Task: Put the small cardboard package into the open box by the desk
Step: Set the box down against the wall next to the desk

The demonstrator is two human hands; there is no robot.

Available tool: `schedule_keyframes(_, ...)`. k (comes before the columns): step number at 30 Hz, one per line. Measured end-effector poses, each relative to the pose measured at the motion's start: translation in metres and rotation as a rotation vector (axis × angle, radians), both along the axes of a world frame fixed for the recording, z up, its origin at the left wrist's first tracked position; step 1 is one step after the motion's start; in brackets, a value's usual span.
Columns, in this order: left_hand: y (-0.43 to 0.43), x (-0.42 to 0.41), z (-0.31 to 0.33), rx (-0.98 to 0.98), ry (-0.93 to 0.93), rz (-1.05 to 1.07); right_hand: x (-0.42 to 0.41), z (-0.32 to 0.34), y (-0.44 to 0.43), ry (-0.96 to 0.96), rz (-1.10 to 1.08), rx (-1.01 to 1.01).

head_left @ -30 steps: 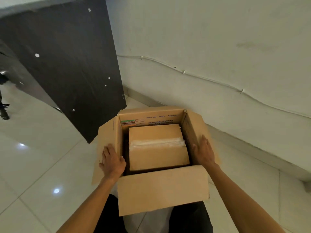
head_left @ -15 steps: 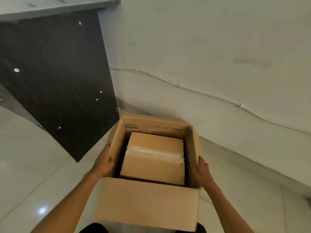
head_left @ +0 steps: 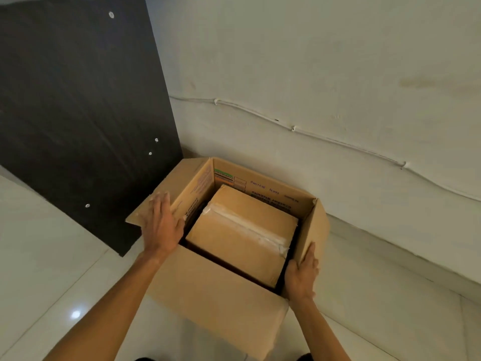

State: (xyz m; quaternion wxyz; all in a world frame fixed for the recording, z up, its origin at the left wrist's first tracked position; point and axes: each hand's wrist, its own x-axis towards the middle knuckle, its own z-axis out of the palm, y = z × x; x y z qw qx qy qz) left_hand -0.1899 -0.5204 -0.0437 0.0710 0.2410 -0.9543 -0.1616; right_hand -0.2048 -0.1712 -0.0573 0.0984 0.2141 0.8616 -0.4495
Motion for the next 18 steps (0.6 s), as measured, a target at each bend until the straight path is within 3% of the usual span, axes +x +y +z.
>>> schedule_keyframes(6,0.006,0.032,-0.009,0.205,0.076,0.172,-0.004,-0.003,-0.014,0.057,-0.017,-0.083)
schedule_keyframes(18,0.01,0.017,0.009,0.534,-0.143,0.157,-0.027,0.005,-0.06,0.097,-0.03,-0.204)
